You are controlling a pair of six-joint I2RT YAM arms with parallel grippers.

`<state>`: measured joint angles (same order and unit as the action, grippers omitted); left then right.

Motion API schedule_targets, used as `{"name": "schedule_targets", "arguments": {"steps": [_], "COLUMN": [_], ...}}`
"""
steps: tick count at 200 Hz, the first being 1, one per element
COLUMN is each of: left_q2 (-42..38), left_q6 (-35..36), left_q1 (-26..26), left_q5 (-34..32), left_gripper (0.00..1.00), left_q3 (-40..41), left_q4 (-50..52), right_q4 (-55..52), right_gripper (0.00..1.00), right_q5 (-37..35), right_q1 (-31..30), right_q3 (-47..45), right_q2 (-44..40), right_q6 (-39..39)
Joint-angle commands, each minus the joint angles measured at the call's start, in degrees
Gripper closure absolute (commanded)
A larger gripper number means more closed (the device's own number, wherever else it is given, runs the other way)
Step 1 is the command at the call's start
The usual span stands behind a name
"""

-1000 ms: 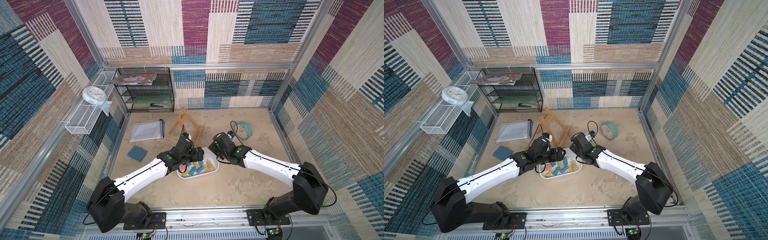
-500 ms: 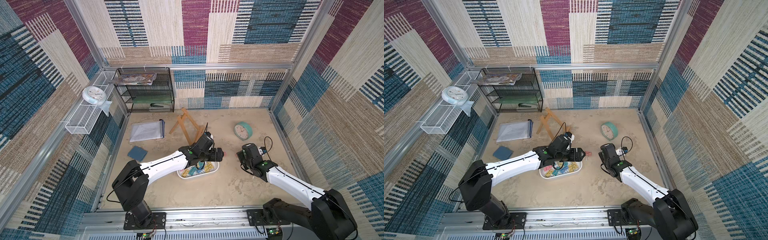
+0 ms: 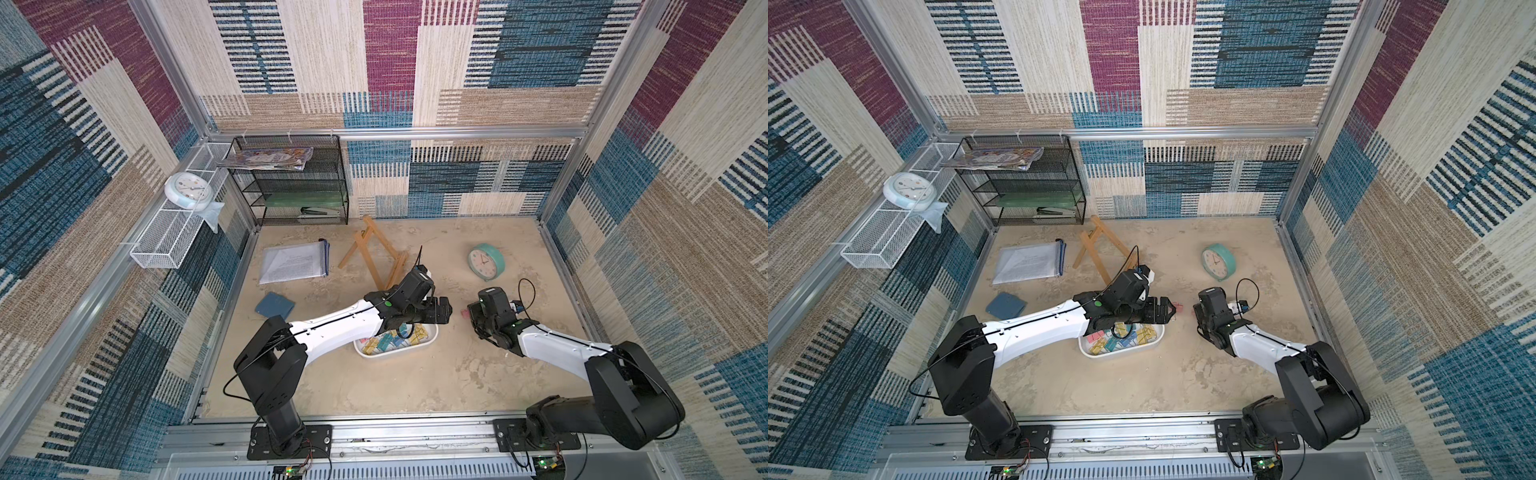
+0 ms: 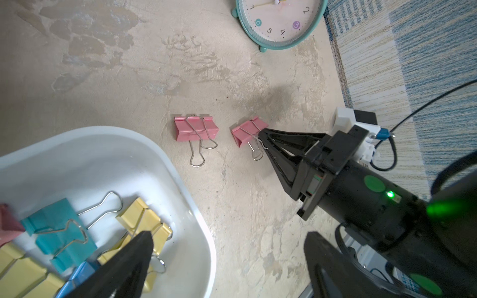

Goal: Take out the binder clips from the storage box
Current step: Place the binder clip at the center of the board.

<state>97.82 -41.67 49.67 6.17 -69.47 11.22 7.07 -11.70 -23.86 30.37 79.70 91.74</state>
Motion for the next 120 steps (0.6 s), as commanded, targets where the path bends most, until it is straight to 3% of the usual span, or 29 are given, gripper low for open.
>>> {"name": "schedule_targets", "arguments": {"steps": [1,33,69,120], "left_q2": [-0.3,-0.6,-0.8,-0.7], "left_q6": [-0.2,0.2,0.4,0.4], "left_q1": [0.0,0.0,-0.1,-0.1], "left_q5": [-1.1,-1.9,-2.0,-1.8], "left_gripper": [0.04,0.04,0.04,0.04], "left_q3": [0.0,0.0,0.4,0.5], "left_q4": [0.9,1.7,1.8,1.6], "right_q4": [3.6,3.6,-3.4,-5.3], "right_gripper": [1.0,1.0,0.91,0.84], "right_q5": [1.8,3.9,-0.4,0.8], "right_q1": [0.0,-0.3,-1.1,-1.3], "right_q3": [0.4,0.9,2.1,1.6], "right_q2": [3.1,6.2,4.1,3.4], "right_q6": [2.1,6.0,8.0,9.4]}}
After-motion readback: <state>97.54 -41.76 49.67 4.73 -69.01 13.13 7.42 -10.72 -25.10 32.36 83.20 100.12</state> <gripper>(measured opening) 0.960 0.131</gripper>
